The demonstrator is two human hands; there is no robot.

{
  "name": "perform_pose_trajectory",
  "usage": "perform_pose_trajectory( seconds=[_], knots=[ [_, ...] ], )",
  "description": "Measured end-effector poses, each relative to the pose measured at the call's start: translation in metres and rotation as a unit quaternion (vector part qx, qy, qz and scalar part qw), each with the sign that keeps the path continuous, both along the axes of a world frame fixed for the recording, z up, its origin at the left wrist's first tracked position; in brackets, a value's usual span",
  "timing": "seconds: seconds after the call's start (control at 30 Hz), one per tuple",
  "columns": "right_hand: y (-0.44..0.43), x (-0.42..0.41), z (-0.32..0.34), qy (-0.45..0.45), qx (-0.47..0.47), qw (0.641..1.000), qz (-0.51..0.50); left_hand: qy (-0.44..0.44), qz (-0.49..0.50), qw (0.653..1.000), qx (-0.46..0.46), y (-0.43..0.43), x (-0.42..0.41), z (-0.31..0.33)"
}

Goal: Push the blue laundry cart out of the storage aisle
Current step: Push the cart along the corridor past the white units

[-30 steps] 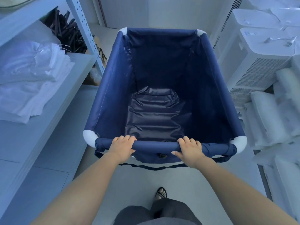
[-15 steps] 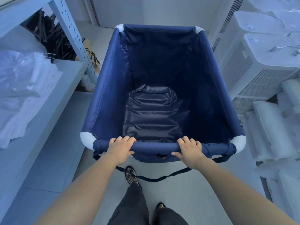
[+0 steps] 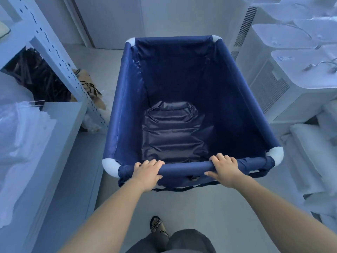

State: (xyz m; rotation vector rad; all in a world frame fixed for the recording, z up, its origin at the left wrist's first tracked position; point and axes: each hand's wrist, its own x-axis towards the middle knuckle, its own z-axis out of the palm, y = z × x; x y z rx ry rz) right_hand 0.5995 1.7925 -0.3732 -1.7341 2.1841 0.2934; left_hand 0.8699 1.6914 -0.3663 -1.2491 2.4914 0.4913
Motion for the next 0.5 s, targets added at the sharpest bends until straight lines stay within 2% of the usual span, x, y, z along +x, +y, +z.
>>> perform_pose_trajectory(
  seconds=[0.5],
  knots=[
    [-0.114,-0.035,-0.003,-0.010,-0.024,1.000,-0.008,-0.017,-0.041,0.998,-0.036,-0.127,-0.038,-0.004]
  ],
)
